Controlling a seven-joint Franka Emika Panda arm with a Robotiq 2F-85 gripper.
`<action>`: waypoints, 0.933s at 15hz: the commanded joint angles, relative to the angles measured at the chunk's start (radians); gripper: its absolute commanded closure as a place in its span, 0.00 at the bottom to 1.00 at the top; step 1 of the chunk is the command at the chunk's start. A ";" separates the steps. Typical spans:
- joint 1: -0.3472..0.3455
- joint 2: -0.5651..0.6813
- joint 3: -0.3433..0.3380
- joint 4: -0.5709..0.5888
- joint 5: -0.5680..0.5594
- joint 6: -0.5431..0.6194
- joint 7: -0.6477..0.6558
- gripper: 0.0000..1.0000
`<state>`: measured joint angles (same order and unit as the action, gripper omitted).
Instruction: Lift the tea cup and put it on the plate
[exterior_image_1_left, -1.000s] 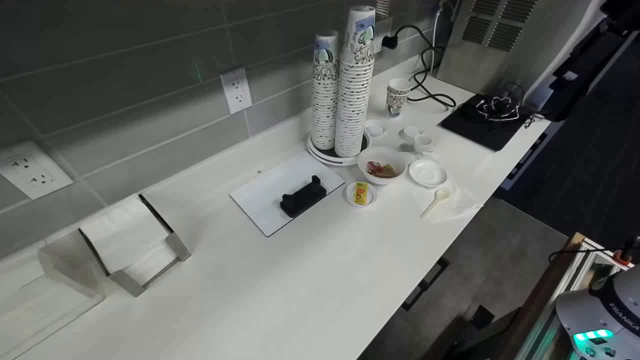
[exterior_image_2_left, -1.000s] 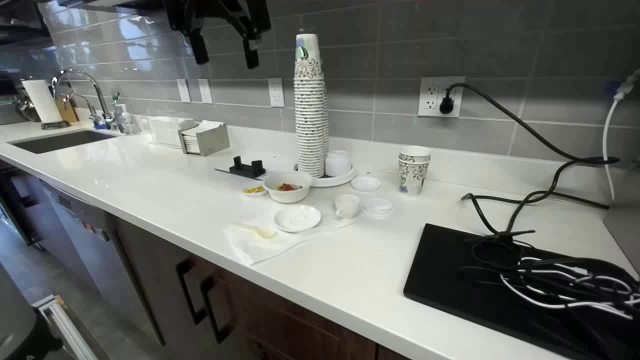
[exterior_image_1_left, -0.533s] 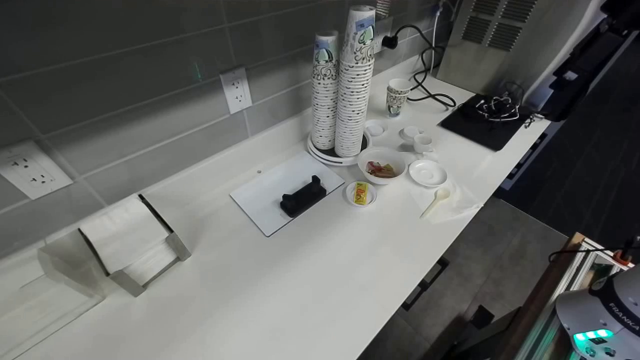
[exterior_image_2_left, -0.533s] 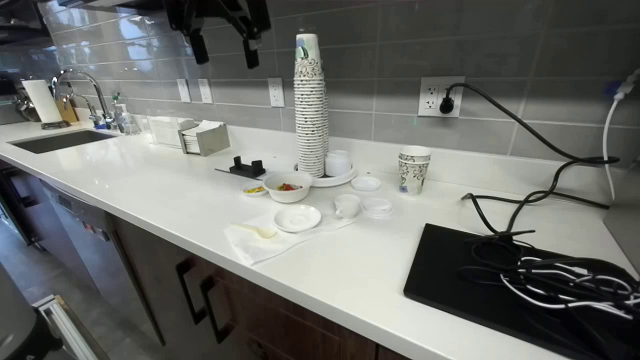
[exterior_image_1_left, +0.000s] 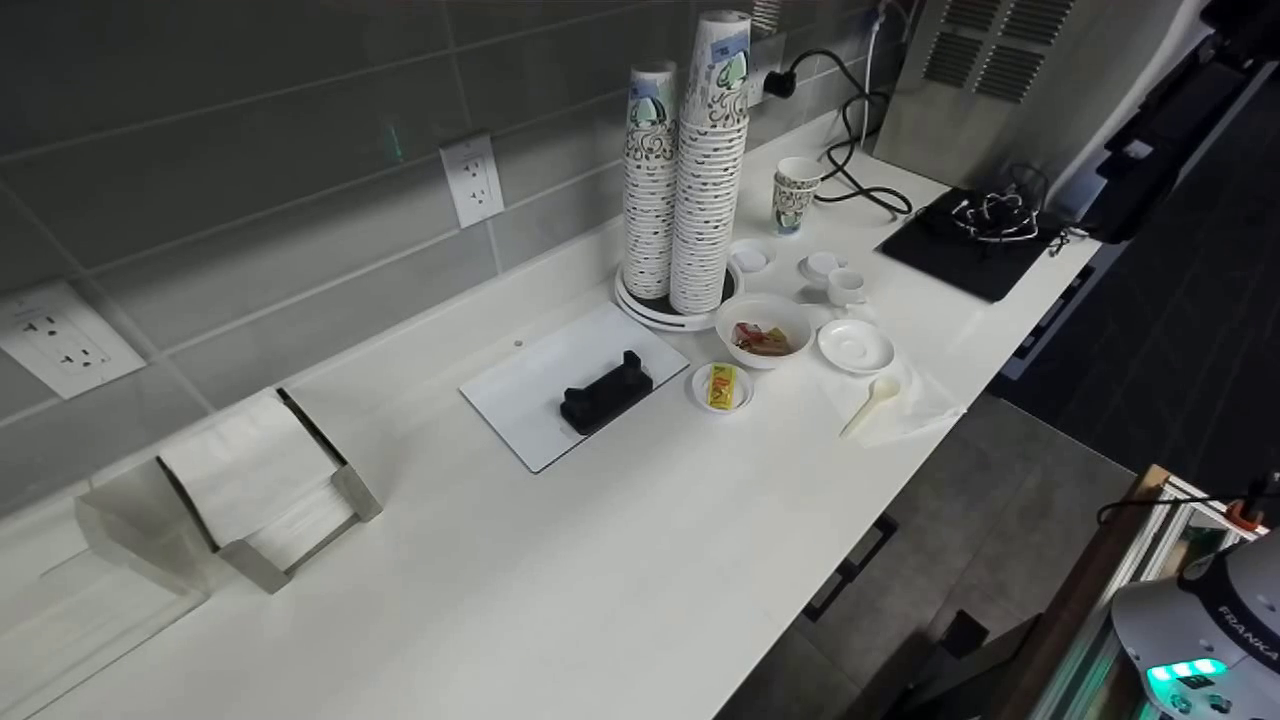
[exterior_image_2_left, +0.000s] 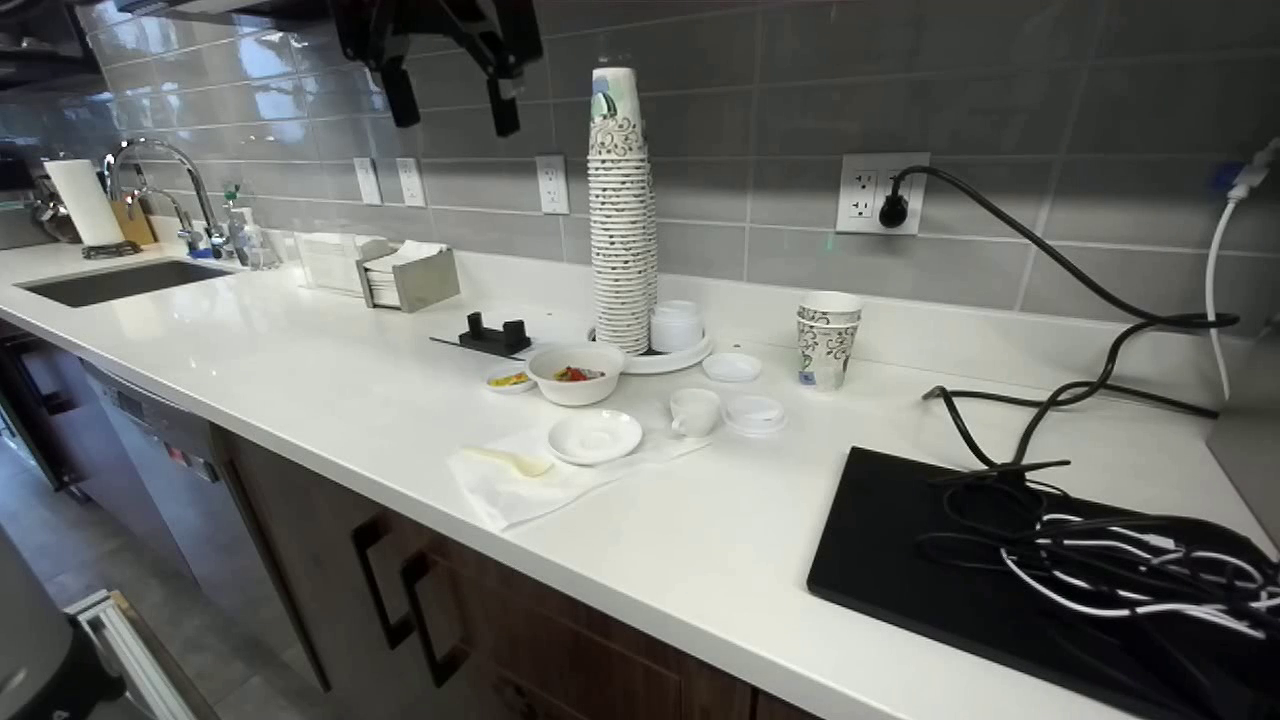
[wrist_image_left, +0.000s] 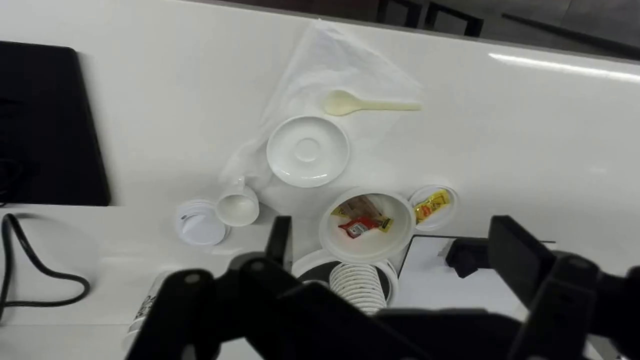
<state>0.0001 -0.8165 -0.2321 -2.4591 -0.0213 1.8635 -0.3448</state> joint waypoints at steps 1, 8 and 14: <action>0.003 0.087 0.022 0.002 0.051 0.159 0.077 0.00; -0.011 0.411 0.047 0.026 0.082 0.400 0.205 0.00; -0.061 0.608 0.056 0.041 0.062 0.464 0.275 0.00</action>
<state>-0.0234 -0.2988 -0.1925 -2.4532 0.0299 2.3058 -0.1036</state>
